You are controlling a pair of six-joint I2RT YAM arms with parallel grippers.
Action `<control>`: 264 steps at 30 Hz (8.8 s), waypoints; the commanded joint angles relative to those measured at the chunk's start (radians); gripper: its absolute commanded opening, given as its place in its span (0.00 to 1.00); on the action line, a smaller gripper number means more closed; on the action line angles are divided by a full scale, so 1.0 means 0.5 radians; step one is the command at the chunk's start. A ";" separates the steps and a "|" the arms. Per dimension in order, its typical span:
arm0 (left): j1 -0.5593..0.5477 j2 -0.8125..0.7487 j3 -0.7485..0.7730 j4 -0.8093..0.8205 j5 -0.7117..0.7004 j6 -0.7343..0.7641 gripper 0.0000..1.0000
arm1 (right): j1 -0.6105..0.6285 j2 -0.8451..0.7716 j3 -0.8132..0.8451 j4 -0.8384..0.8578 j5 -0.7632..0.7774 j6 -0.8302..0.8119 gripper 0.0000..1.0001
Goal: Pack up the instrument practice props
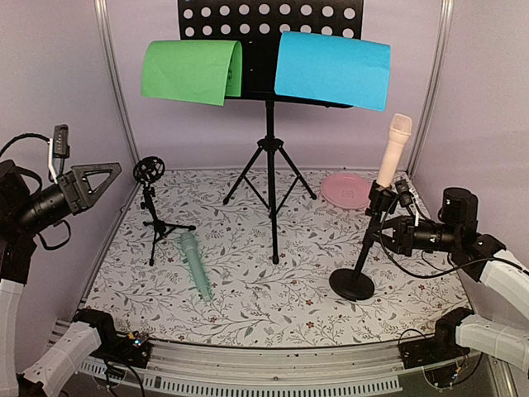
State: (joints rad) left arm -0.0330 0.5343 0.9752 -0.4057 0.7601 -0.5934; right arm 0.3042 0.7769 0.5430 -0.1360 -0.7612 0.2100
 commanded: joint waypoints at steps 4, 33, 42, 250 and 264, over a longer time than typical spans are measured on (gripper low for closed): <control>-0.071 0.016 -0.072 0.044 0.070 -0.101 0.84 | 0.449 -0.031 0.048 0.096 0.105 -0.081 0.09; -2.053 0.915 -0.151 0.813 -1.575 0.257 0.99 | 1.478 1.132 0.844 0.065 0.357 -0.663 0.09; -2.074 1.082 -0.069 0.958 -1.388 0.591 0.99 | 1.477 1.130 0.854 0.041 0.349 -0.735 0.09; -2.666 1.955 0.939 1.000 -3.272 0.901 0.00 | 1.519 0.755 0.732 0.473 1.565 -0.269 0.00; -2.664 1.803 1.029 0.965 -3.207 1.124 0.00 | 1.526 0.772 0.733 0.467 1.537 -0.315 0.00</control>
State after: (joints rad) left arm -1.3594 1.4693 1.4418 0.0769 -0.8387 -0.0818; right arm 1.0668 1.1671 0.9146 0.0895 0.0013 0.0601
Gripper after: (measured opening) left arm 0.343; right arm 0.533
